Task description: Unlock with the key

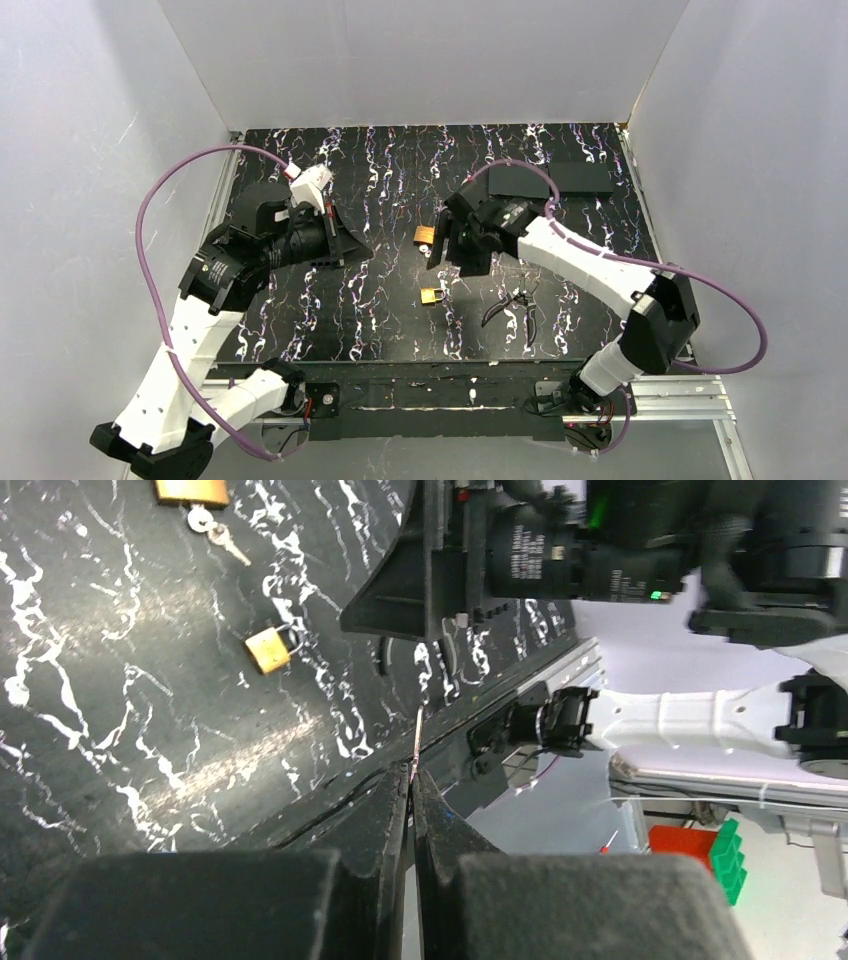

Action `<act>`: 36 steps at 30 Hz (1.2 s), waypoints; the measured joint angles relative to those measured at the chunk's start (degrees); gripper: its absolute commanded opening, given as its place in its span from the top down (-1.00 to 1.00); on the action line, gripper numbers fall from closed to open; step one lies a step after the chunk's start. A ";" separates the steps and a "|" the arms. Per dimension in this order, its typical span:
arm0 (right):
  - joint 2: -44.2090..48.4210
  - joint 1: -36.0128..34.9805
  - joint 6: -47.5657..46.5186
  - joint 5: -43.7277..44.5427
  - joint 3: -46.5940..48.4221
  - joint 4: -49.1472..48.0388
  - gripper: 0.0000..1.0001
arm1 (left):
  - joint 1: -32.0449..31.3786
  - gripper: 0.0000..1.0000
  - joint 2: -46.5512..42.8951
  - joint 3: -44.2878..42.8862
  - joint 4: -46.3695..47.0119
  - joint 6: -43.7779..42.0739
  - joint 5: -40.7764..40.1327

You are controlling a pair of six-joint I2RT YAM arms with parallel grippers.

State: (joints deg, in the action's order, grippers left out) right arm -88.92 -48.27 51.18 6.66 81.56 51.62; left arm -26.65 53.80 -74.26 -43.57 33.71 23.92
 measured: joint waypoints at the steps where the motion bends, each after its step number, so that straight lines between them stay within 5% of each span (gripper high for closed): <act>1: 0.61 -0.04 1.36 -3.82 -4.66 -6.36 -0.38 | 0.00 1.00 -0.15 0.00 -1.73 -1.01 -0.42; 5: -6.25 -3.15 5.81 -12.92 -16.74 -18.08 -0.09 | 0.00 1.00 0.17 0.00 -6.69 -3.37 -0.35; 11: -8.15 -4.42 3.10 -15.04 -18.75 -21.94 0.11 | 0.00 1.00 -1.51 4.33 -4.94 -2.71 -0.35; 36: -19.93 2.54 -15.50 -9.77 -7.91 -17.40 0.15 | 0.00 1.00 -2.08 3.32 -3.63 0.87 -2.23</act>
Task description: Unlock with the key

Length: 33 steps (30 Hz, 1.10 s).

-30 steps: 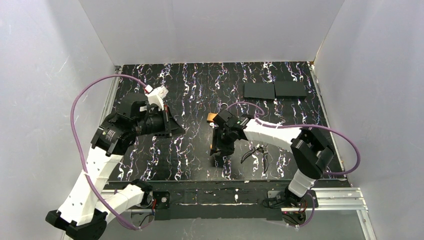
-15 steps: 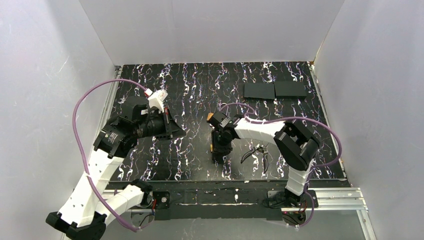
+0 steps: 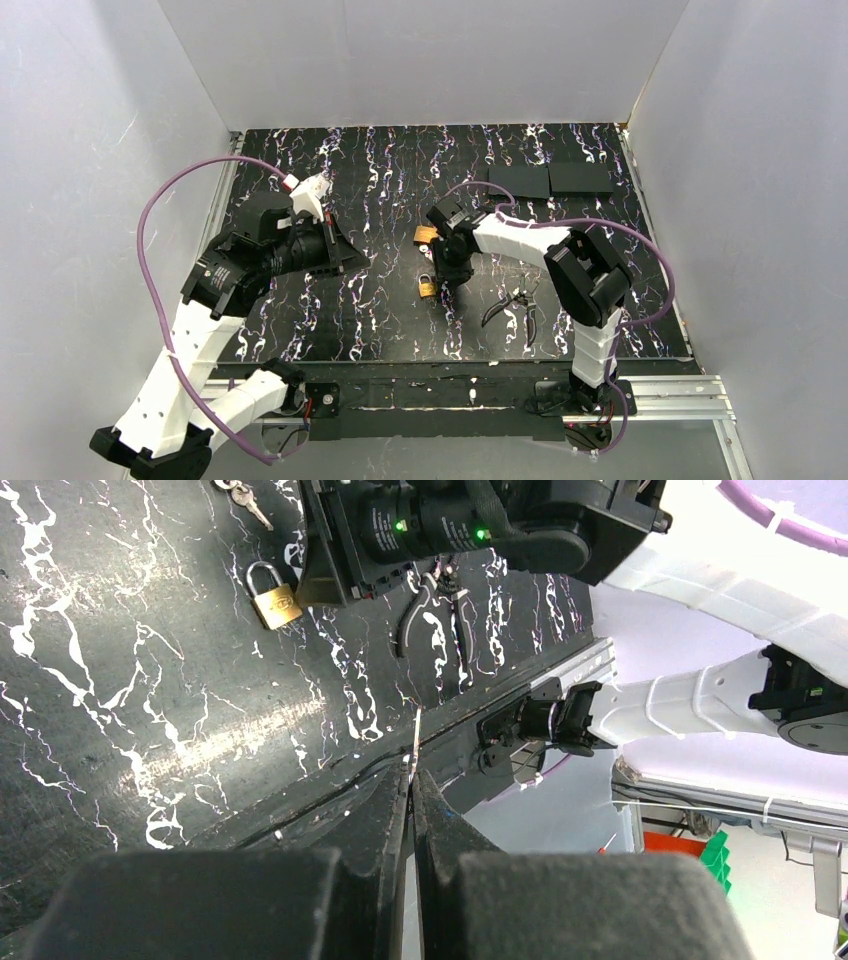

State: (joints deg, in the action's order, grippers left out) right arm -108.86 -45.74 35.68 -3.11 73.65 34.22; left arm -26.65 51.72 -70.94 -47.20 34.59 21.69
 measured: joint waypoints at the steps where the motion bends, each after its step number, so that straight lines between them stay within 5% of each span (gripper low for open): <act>1: -0.35 0.48 -0.70 -0.13 0.48 0.00 0.15 | 0.00 1.00 0.04 -0.07 0.02 0.09 -0.04; 10: -2.19 1.05 -4.68 -4.87 3.43 -2.51 0.07 | 0.00 1.00 4.15 -3.78 -0.35 -0.02 0.00; 20: 1.36 0.50 -6.88 -5.66 4.57 -0.42 -0.73 | 0.00 1.00 6.01 -4.48 -0.39 -0.09 0.33; 33: -3.04 -7.17 -6.99 4.31 11.93 5.84 -0.69 | 0.00 1.00 2.19 -4.09 -0.37 0.72 0.07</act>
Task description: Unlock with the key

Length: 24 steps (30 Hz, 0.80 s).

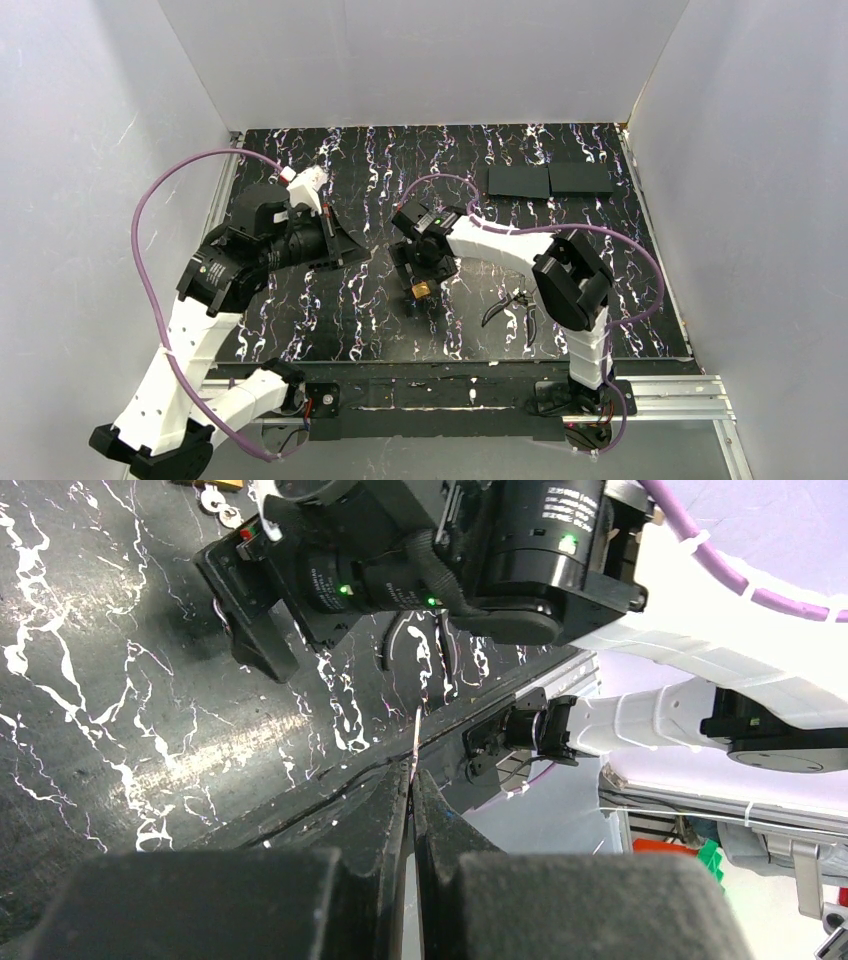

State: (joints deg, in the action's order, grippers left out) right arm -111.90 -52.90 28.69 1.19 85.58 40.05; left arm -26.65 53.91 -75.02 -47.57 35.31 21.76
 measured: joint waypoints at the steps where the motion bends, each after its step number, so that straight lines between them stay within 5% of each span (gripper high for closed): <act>1: -0.66 -0.44 0.04 0.68 0.52 0.52 -0.68 | 0.00 1.00 -0.42 0.22 0.00 0.09 -0.04; 24: -8.15 -3.43 0.68 8.00 7.43 5.49 -0.35 | 0.00 1.00 -2.99 2.25 -0.48 0.92 -1.22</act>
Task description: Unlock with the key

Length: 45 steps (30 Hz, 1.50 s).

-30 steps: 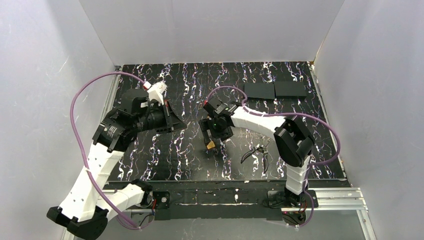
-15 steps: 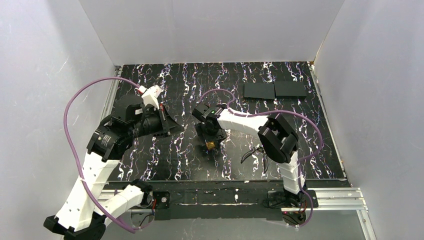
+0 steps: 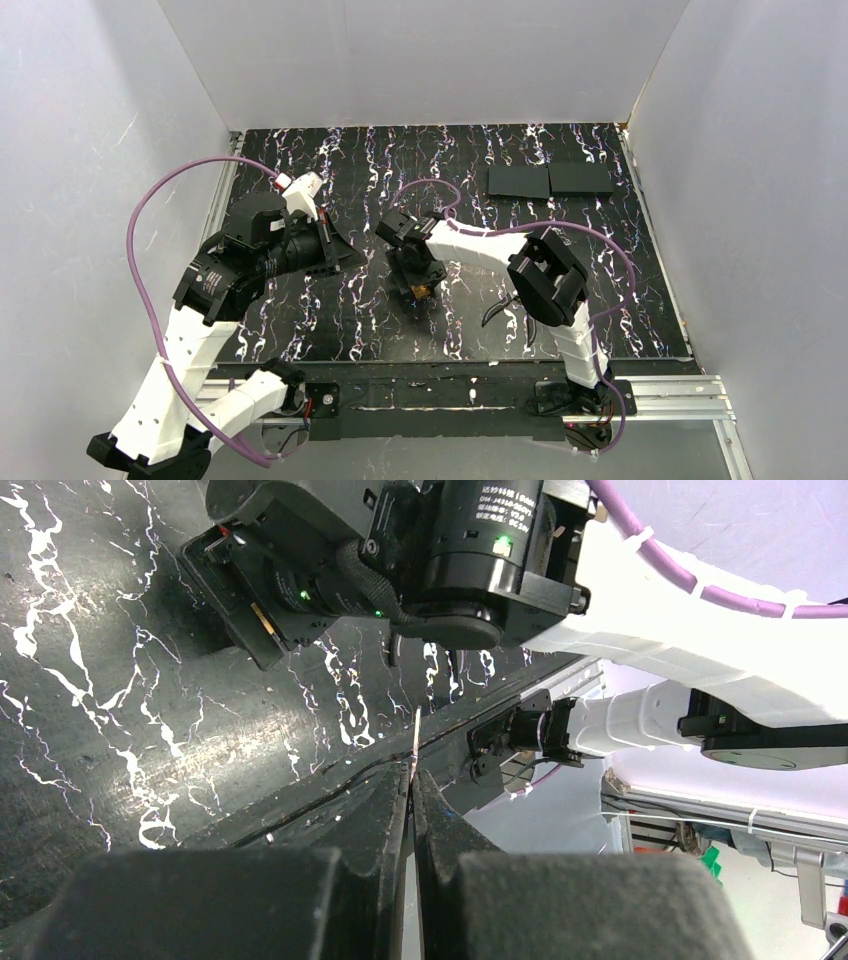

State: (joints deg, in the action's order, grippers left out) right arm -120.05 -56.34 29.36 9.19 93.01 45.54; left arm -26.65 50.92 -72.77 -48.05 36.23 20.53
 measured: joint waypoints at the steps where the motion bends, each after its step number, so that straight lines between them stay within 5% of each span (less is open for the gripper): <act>1: -0.20 -0.11 -0.04 0.11 0.00 0.02 -0.34 | 0.00 1.00 0.00 0.00 0.00 0.00 0.00; 6: -1.22 -0.76 0.02 0.92 0.24 0.33 -0.24 | 0.00 1.00 0.00 0.00 0.00 0.00 0.00; 18: -1.33 -1.09 0.46 1.81 0.44 0.48 0.57 | 0.00 1.00 -0.02 0.02 0.00 0.00 -0.02; 31: 0.76 1.64 5.57 0.72 11.08 3.78 0.97 | 0.00 1.00 0.72 -2.38 -1.55 -1.75 -0.70; 45: 20.65 13.88 29.14 -1.75 14.84 6.19 0.97 | 0.00 1.00 3.26 -13.77 -3.06 -5.38 -0.46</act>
State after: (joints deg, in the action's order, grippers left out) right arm -99.39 -42.46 58.50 7.44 107.85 51.72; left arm -26.65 54.17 -86.54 -51.11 30.85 20.08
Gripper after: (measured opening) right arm 0.459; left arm 0.013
